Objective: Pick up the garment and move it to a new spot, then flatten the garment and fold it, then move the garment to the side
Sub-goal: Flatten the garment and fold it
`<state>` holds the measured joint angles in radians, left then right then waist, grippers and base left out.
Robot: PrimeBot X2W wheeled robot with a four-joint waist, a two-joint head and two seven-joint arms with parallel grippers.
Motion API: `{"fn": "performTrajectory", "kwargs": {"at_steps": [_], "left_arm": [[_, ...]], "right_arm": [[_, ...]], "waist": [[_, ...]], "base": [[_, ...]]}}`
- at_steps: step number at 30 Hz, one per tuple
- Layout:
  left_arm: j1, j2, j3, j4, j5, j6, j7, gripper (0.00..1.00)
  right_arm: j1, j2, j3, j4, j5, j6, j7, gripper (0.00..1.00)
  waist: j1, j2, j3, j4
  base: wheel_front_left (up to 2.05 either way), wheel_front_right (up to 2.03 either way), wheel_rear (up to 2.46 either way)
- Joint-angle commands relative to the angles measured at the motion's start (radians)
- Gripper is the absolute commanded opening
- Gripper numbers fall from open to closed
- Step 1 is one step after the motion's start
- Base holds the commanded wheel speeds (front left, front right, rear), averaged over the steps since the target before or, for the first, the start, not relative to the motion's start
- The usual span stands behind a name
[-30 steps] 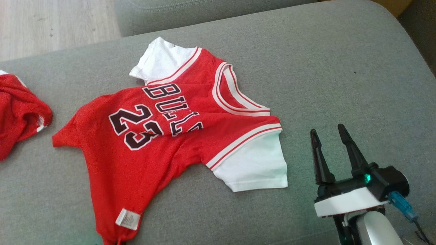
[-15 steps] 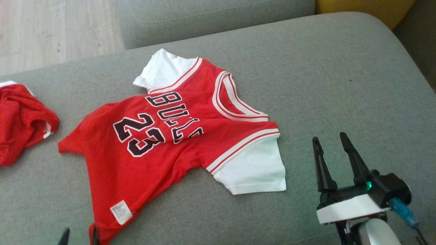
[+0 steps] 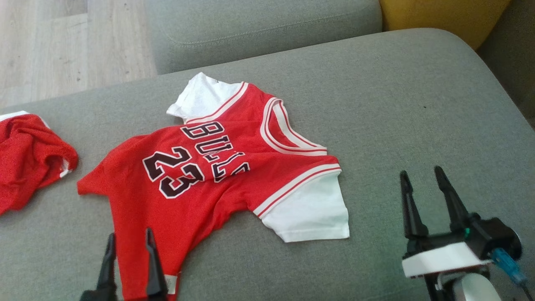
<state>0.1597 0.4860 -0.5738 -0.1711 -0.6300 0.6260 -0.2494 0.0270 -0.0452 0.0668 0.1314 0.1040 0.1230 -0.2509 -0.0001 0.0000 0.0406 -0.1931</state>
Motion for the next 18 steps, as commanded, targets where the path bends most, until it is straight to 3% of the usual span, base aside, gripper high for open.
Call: {"fn": "performTrajectory", "kwargs": {"at_steps": [1,9,12,18], "left_arm": [[-0.032,-0.025,0.064,-0.005,0.040,-0.023,-0.012,1.00],[0.066,-0.233,0.272,0.145,0.256,-0.228,-0.012,1.00],[0.083,-0.285,0.342,0.168,0.309,-0.305,-0.012,1.00],[0.091,-0.358,0.444,0.185,0.397,-0.415,-0.012,1.00]], "right_arm": [[-0.005,-0.005,0.010,-0.032,-0.006,0.008,-0.011,1.00],[0.028,-0.005,-0.002,-0.015,-0.017,0.008,-0.011,1.00],[0.031,-0.005,0.004,-0.006,-0.022,0.008,-0.011,1.00],[0.026,-0.005,0.022,0.004,-0.019,0.008,-0.011,1.00]], "waist": [[0.0001,0.0000,-0.004,0.007],[0.0001,0.0000,-0.021,0.049],[0.0001,0.0000,-0.025,0.066],[0.0001,0.0000,-0.027,0.085]], "base": [[0.00,0.00,0.00],[0.00,0.00,0.00],[0.00,0.00,0.00],[0.00,0.00,0.00]]}}
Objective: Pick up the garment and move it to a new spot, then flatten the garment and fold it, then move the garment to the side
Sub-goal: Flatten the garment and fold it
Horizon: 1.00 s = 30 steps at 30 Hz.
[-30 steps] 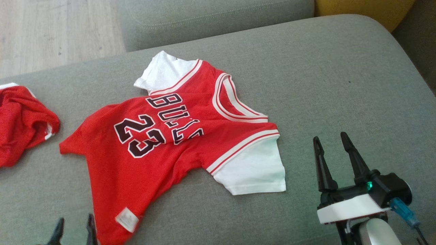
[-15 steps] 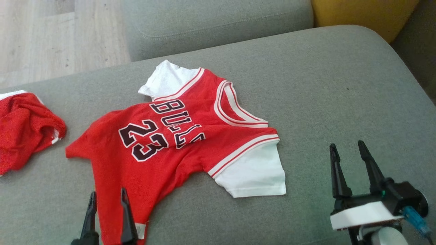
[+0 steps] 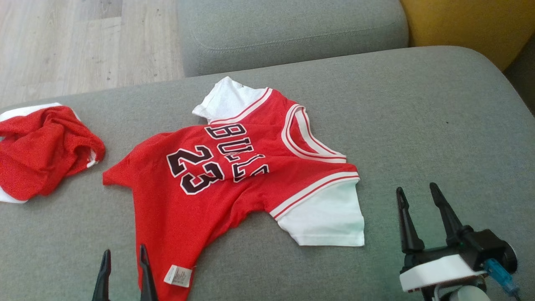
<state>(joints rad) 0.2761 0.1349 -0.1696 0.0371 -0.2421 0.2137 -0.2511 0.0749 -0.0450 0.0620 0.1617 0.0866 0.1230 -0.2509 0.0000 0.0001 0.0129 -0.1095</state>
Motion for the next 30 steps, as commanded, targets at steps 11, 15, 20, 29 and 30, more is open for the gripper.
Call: {"fn": "performTrajectory", "kwargs": {"at_steps": [11,15,20,29,30], "left_arm": [[0.005,-0.021,0.036,0.071,0.109,-0.135,0.015,1.00],[0.008,0.001,-0.003,0.097,0.111,-0.167,0.158,1.00],[0.000,0.004,-0.022,0.061,0.097,-0.179,0.267,1.00],[-0.011,0.011,-0.036,0.066,0.101,-0.170,0.330,1.00],[-0.012,0.011,-0.037,0.065,0.100,-0.170,0.330,1.00]], "right_arm": [[-0.044,-0.005,0.098,0.009,-0.034,0.008,0.006,1.00],[-0.065,-0.005,0.130,0.079,-0.058,0.008,0.108,1.00],[-0.086,-0.005,0.123,0.127,-0.076,0.008,0.217,1.00],[-0.115,-0.005,0.127,0.167,-0.085,0.008,0.315,1.00],[-0.116,-0.005,0.127,0.168,-0.085,0.008,0.322,1.00]], "waist": [[0.0000,-0.0001,0.022,0.025],[0.0000,-0.0001,0.035,0.036],[0.0000,-0.0001,0.061,0.055],[0.0000,-0.0001,0.098,0.060],[0.0000,-0.0001,0.102,0.060]], "base": [[0.00,0.00,0.00],[0.00,0.00,0.00],[0.00,0.00,0.00],[0.00,0.00,0.00],[0.00,0.00,0.00]]}}
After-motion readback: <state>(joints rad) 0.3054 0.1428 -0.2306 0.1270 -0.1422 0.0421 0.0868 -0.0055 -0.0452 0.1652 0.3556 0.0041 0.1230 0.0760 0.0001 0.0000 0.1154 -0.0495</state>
